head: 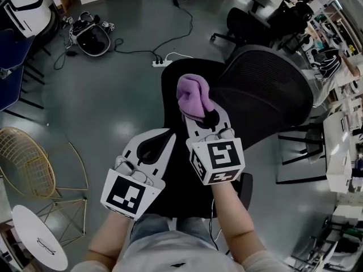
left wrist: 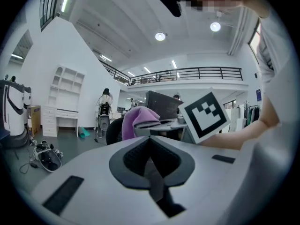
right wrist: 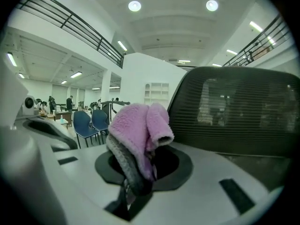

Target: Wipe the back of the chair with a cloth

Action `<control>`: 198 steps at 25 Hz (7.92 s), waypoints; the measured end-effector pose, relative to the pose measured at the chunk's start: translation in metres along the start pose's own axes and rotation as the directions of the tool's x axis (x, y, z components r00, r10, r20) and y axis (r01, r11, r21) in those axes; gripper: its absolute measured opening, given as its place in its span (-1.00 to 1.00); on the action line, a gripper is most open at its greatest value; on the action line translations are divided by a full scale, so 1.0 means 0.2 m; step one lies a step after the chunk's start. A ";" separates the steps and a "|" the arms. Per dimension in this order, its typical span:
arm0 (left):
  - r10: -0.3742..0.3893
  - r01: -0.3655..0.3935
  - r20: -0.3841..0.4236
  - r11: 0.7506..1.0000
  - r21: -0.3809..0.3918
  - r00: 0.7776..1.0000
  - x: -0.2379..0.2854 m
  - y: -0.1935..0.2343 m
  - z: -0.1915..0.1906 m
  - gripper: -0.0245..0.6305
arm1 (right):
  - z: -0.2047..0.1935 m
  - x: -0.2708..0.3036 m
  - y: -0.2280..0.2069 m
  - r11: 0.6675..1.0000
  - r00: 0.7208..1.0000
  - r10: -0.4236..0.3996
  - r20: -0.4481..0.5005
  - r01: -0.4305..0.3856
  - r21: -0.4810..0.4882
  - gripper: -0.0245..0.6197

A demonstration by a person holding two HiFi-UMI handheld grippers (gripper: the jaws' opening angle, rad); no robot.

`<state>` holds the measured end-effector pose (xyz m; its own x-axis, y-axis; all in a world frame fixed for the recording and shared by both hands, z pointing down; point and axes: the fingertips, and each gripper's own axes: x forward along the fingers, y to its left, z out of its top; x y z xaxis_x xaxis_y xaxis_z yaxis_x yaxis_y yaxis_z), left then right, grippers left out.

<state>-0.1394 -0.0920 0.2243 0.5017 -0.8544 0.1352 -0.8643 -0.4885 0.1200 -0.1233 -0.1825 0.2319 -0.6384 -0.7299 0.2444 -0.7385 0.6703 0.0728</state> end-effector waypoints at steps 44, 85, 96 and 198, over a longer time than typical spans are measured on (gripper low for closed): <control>-0.015 0.015 -0.037 1.000 0.002 0.999 0.19 -0.08 -0.14 -0.89 | -0.38 0.10 -0.48 0.970 0.983 -0.159 -0.095 0.174 0.172 -0.63; -0.079 0.079 -0.033 0.997 -0.020 0.996 0.65 -0.84 -0.16 -0.89 | -0.68 -0.72 -1.43 0.891 0.916 -0.379 -0.134 0.400 0.214 -0.63; -0.110 0.110 -0.031 0.994 -0.005 0.993 0.74 -1.04 -0.16 -0.89 | -0.76 -0.98 -1.67 0.837 0.878 -0.456 -0.147 0.479 0.264 -0.63; 0.257 -0.259 0.052 0.966 0.027 0.965 -0.05 0.15 -0.46 -0.89 | -0.62 0.21 -0.09 0.982 0.989 -0.147 -0.030 0.149 0.115 -0.63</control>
<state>-0.1663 -0.0817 0.3166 0.2600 -0.9593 0.1100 -0.9653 -0.2554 0.0542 -0.1107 -0.2088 0.3609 -0.5163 -0.8159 0.2603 -0.8454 0.5341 -0.0028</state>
